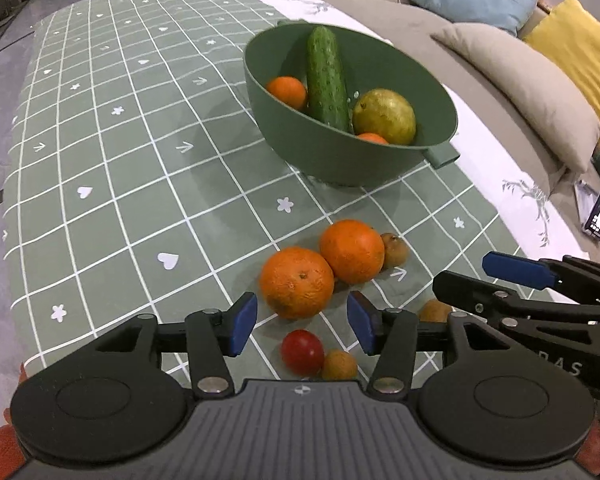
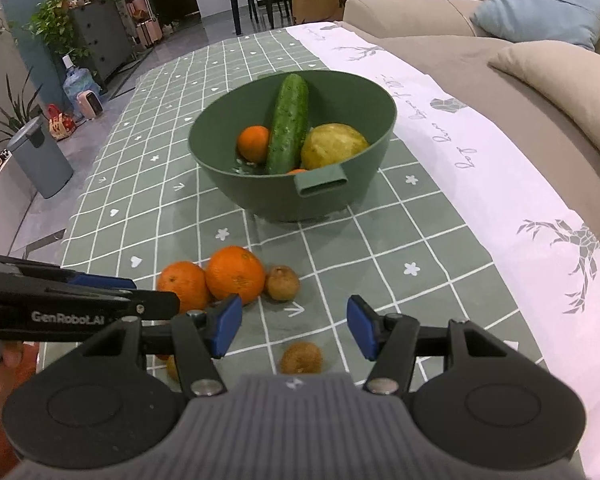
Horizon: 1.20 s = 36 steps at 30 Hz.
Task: Organize fruits
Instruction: 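Grasp a mandarin with the left tool while the right tool grasps another mandarin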
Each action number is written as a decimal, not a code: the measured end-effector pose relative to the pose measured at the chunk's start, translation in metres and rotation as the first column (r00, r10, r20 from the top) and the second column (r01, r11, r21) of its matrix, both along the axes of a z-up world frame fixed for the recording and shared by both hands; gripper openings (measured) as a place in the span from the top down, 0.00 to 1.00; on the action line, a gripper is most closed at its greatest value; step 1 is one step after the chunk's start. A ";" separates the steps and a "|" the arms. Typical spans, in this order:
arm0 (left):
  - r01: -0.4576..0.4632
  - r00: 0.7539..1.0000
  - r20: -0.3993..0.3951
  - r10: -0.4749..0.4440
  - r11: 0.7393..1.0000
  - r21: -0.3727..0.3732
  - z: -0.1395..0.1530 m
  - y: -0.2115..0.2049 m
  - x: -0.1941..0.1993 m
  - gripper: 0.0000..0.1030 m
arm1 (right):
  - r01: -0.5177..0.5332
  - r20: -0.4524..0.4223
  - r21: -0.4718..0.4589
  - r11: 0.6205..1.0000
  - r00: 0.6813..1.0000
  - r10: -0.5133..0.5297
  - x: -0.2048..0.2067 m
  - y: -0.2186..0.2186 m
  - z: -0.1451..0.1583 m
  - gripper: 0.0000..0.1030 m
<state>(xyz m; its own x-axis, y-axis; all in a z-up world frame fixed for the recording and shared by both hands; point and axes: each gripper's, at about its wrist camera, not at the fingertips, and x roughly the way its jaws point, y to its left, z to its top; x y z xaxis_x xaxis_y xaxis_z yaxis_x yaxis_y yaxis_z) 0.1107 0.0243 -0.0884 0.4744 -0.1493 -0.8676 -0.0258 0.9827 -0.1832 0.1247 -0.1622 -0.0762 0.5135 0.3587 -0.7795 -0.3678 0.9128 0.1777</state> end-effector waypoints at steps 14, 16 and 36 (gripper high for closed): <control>0.026 0.999 -0.033 -0.024 0.999 0.039 -0.023 -0.004 0.020 0.39 | -0.039 -0.010 -0.019 0.999 0.999 0.039 0.011 0.007 -0.015 0.47; 0.033 0.999 -0.033 -0.032 0.999 0.029 -0.023 -0.004 0.021 0.44 | -0.044 -0.013 -0.021 0.999 0.999 0.044 0.011 0.008 -0.017 0.47; -0.055 0.998 0.012 0.055 0.998 -0.006 0.001 0.034 0.015 0.50 | -0.260 0.076 -0.092 0.961 0.961 0.267 0.008 0.059 -0.011 0.64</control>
